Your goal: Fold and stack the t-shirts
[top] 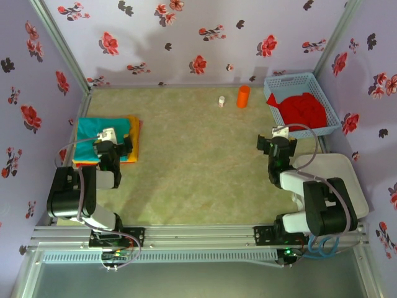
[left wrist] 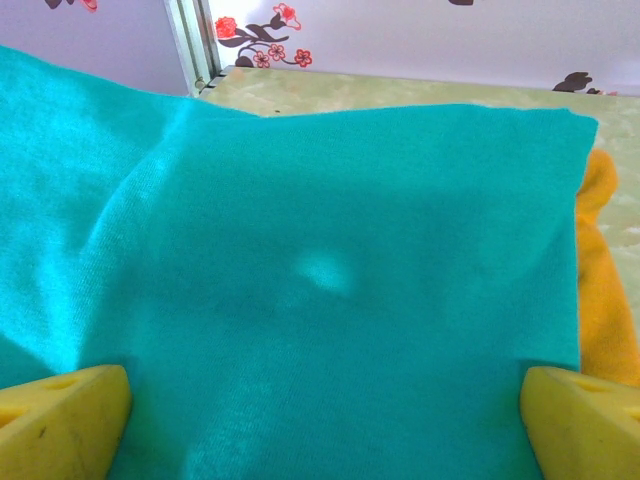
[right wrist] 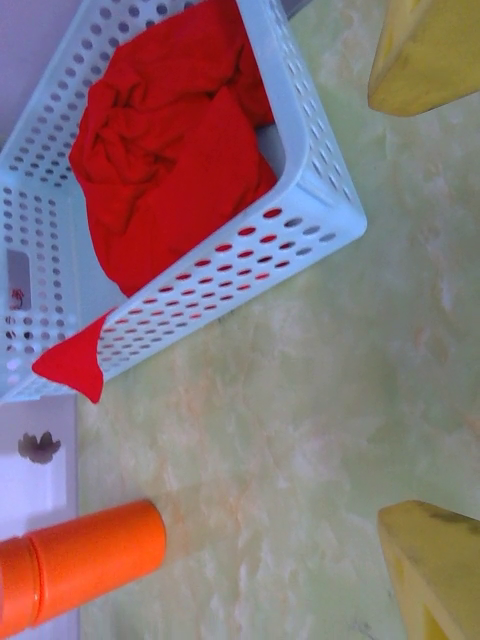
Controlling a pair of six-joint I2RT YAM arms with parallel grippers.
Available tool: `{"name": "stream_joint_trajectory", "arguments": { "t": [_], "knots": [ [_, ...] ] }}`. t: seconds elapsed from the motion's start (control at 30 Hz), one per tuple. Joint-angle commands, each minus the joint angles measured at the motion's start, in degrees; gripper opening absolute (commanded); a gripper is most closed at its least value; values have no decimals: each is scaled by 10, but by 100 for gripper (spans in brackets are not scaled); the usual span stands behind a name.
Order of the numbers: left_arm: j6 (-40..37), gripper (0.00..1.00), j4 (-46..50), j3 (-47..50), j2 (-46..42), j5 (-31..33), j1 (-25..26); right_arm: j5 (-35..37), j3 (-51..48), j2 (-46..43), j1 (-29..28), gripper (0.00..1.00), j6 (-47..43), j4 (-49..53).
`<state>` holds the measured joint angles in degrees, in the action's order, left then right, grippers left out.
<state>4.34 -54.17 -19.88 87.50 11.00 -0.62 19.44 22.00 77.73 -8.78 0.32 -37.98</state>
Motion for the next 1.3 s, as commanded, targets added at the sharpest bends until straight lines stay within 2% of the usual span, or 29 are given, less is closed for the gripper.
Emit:
{"name": "stream_joint_trajectory", "arguments": {
  "t": [0.0, 0.1, 0.2, 0.27, 0.33, 0.4, 0.47, 1.27],
  "knots": [
    [-3, 100, 3, -10, 9, 13, 5, -42, 1, 14, 9, 100, -1, -32],
    [-3, 100, 4, -11, 9, 13, 5, -55, -10, 68, 26, 100, -2, -113],
    [-4, 100, 4, -11, 9, 12, 5, -70, -17, 94, 49, 100, 23, -140],
    [-4, 100, 5, -11, 8, 12, 4, -65, -25, 135, 51, 99, 21, -216],
    [-5, 100, 5, -12, 8, 12, 6, -65, 1, 107, 57, 99, 36, -112],
    [-5, 100, 5, -12, 8, 12, 6, -81, 0, 121, 72, 99, 46, -141],
    [-5, 100, 5, -12, 8, 12, 6, -79, 4, 111, 72, 99, 46, -114],
    [-5, 100, 5, -12, 9, 12, 5, -81, 3, 114, 72, 99, 44, -123]
  ]
}}
